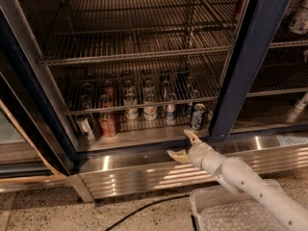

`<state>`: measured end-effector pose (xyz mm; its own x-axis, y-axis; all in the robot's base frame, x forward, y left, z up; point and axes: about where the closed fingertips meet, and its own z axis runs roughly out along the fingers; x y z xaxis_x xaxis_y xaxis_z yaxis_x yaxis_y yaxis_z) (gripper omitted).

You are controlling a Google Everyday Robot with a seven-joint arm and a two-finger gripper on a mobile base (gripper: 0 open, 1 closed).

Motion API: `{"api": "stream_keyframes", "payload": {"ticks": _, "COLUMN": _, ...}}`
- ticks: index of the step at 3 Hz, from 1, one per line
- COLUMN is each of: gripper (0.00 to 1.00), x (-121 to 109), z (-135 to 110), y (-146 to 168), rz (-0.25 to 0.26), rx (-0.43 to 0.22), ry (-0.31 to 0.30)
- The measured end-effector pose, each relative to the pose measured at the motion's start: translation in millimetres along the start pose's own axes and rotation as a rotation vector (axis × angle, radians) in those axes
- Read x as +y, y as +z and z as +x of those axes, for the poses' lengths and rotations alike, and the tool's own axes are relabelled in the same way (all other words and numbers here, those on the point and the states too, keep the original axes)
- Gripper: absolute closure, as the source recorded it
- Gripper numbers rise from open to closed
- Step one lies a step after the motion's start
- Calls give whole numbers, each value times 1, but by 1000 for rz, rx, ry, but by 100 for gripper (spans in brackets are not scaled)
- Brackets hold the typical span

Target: Pick redbull can from bottom shelf of fridge

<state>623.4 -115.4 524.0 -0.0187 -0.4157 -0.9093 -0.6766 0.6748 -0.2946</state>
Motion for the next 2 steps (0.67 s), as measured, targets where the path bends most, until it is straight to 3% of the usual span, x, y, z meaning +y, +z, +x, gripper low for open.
{"api": "stream_keyframes", "payload": {"ticks": 1, "gripper": 34, "x": -7, "z": 10, "y": 17, "rz": 58, "rx": 6, "ry": 75}}
{"api": "stream_keyframes", "payload": {"ticks": 2, "gripper": 30, "x": -9, "z": 14, "y": 29, "rz": 81, "rx": 4, "ry": 124}}
